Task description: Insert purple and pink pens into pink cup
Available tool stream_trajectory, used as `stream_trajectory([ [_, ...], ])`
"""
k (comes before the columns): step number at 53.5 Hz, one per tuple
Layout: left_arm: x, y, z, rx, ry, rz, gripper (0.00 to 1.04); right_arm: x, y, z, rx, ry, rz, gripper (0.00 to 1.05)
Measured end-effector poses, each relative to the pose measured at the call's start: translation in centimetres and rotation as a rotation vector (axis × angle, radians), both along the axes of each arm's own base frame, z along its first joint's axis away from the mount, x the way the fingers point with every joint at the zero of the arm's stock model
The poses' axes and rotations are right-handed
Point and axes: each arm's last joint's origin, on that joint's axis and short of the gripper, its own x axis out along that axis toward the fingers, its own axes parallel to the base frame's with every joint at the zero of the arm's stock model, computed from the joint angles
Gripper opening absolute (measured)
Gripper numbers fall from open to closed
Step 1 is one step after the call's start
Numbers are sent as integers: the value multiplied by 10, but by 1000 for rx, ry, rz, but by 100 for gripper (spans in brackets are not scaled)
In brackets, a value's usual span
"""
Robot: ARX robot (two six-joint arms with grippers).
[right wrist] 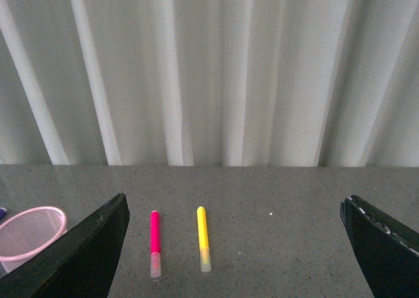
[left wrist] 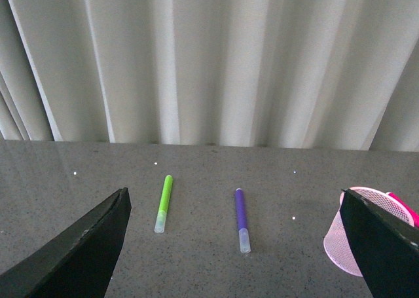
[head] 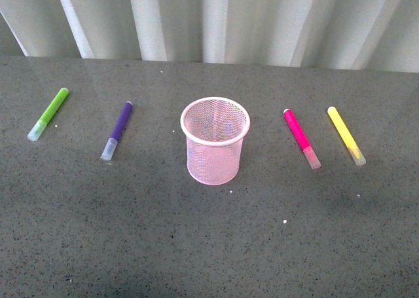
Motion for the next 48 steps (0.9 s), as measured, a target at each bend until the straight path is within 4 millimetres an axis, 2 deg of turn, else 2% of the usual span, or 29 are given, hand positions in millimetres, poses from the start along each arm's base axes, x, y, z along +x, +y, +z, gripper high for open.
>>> stream_trajectory([
  [48,0,0,0,0,0,0,98,0,0,0,0,0,0,98],
])
